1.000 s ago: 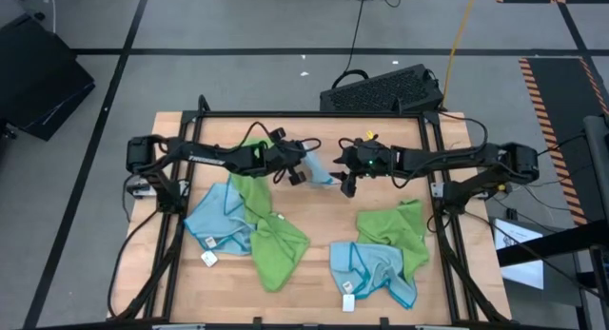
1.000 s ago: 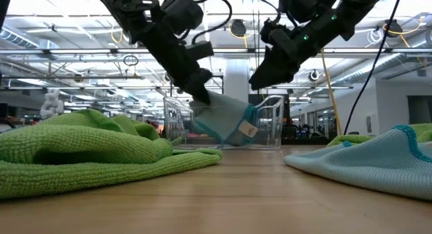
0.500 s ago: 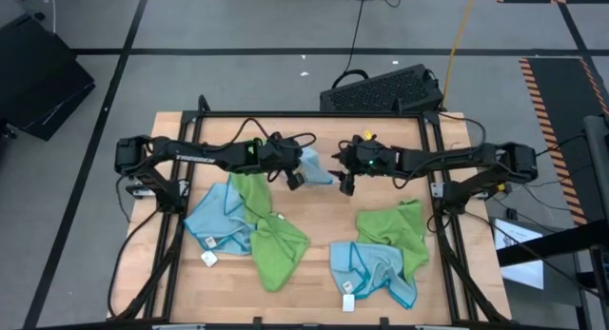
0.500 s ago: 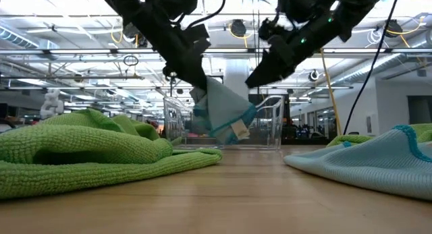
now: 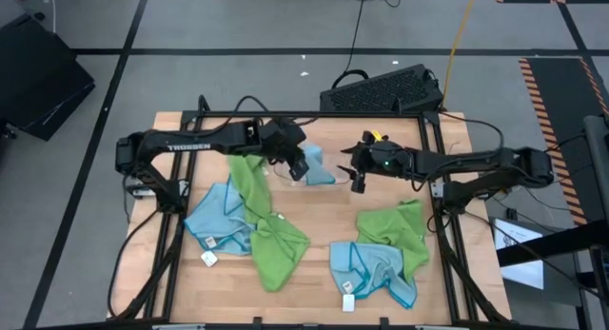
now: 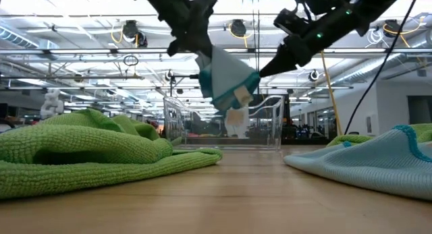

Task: Fold microfiber towels
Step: Put the folded top right blue microfiber cloth into the transparent bin

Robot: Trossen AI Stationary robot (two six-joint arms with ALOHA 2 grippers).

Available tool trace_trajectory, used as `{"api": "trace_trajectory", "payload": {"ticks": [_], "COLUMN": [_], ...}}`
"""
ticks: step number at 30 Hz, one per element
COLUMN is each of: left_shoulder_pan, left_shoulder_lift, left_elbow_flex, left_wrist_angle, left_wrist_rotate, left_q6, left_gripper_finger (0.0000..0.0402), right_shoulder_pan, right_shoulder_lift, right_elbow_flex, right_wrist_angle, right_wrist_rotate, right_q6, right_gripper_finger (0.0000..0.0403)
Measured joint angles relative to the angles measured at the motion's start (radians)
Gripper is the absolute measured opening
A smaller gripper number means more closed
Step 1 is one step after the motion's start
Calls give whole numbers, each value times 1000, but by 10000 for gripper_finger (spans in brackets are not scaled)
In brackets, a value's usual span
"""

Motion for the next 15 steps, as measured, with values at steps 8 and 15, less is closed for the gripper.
{"api": "trace_trajectory", "payload": {"ticks": [8,15], "left_shoulder_pan": [41,94], "left_shoulder_lift": [95,182], "left_elbow_flex": [76,83], "left_wrist_angle": [-134,-157], "left_wrist_rotate": [7,57], "left_q6": [-182,-295], "left_gripper_finger": [9,10], "right_shoulder_pan": [0,20], "right_shoulder_lift": [-74,-90], "right_elbow_flex": [-104,-144], "right_wrist_angle": [158,168], "right_wrist_rotate": [-47,-112], "right_q6": [-24,35], "right_gripper_finger": [212,212]}}
